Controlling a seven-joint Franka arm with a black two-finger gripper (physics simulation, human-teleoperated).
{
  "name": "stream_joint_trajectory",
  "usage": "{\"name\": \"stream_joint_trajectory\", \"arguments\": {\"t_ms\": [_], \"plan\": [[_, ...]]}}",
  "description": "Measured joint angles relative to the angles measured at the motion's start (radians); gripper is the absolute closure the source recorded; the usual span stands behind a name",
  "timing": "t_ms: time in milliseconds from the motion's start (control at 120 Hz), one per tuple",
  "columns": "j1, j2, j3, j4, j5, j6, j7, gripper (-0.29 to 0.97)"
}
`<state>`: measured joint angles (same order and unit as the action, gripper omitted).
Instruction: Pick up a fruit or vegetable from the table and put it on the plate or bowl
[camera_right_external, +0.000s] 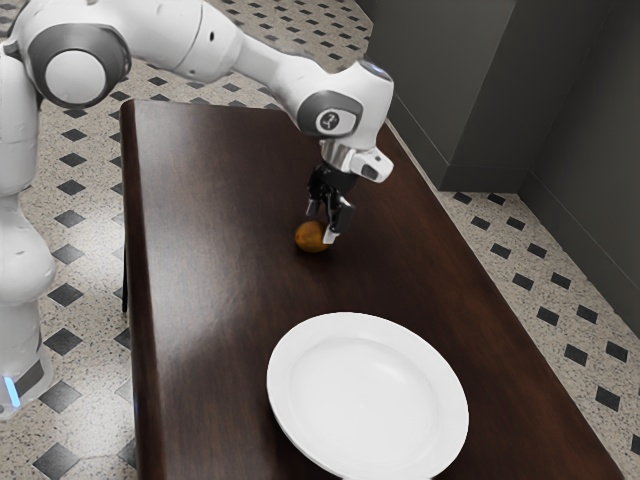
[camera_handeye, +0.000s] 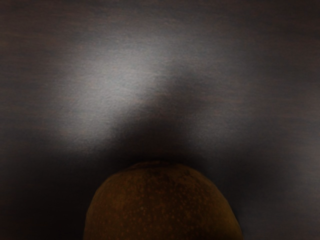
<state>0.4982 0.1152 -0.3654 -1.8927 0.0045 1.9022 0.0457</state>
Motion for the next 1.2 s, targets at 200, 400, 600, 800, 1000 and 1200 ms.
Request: {"name": "stream_joint_trajectory", "arguments": {"t_ms": [200, 400, 600, 800, 1000, 1200], "plan": [[-0.002, 0.025, 0.0, -0.001, 0.0, 0.012, 0.004, 0.0], [-0.006, 0.035, -0.001, -0.001, 0.0, 0.024, 0.006, 0.0], [-0.012, 0.044, -0.001, -0.001, -0.001, 0.033, 0.007, 0.0], [-0.011, 0.053, 0.0, 0.0, -0.001, 0.037, 0.007, 0.0], [-0.003, 0.054, 0.0, -0.012, -0.001, 0.043, 0.007, 0.06], [-0.005, 0.054, 0.0, -0.013, -0.002, 0.052, 0.005, 0.29]]}}
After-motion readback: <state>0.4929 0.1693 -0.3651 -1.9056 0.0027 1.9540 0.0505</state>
